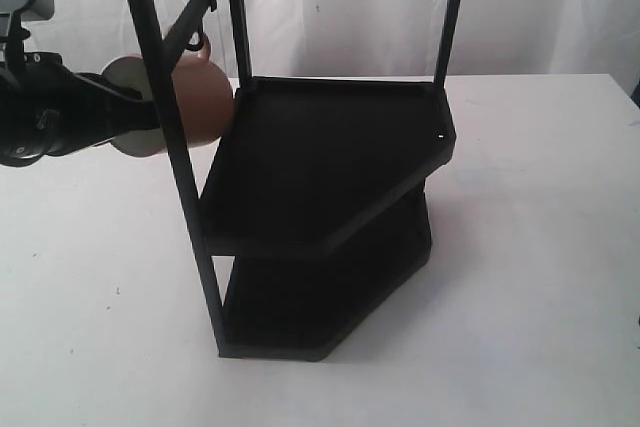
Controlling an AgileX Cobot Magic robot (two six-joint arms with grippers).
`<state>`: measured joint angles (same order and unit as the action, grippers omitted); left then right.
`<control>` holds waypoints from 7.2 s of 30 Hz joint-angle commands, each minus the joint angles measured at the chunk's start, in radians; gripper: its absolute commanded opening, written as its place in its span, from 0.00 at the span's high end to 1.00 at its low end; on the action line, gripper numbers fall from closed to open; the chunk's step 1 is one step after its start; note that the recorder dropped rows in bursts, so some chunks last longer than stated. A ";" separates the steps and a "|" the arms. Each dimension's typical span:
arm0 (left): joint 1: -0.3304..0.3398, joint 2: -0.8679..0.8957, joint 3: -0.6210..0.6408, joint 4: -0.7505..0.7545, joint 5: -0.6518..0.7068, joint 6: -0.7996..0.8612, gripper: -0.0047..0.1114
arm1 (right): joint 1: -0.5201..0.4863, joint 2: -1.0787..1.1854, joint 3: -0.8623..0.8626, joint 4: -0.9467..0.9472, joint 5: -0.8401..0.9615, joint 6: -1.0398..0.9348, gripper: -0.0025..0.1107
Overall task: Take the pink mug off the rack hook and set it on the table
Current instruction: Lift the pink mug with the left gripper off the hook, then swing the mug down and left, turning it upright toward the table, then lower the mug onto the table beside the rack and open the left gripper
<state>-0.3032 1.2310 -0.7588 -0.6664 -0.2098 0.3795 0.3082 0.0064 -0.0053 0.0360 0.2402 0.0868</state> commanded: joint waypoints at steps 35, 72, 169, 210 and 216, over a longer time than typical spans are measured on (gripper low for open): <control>0.001 -0.137 0.002 -0.003 0.020 0.061 0.96 | -0.007 -0.006 0.005 -0.010 -0.002 -0.004 0.98; 0.320 -0.137 -0.204 0.176 0.908 0.123 0.96 | -0.007 -0.006 0.005 -0.010 0.000 -0.004 0.98; 0.034 0.549 -0.570 0.764 1.053 -0.357 0.93 | -0.007 -0.006 0.005 -0.010 -0.002 -0.004 0.98; 0.034 0.652 -0.616 0.763 1.033 -0.409 0.93 | -0.007 -0.006 0.005 -0.010 0.000 -0.004 0.98; 0.034 0.652 -0.616 0.763 1.029 -0.409 0.93 | -0.007 -0.006 0.005 -0.010 0.000 -0.004 0.98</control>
<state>-0.2643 1.8842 -1.3718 0.1003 0.8155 -0.0208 0.3082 0.0064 -0.0053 0.0360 0.2402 0.0868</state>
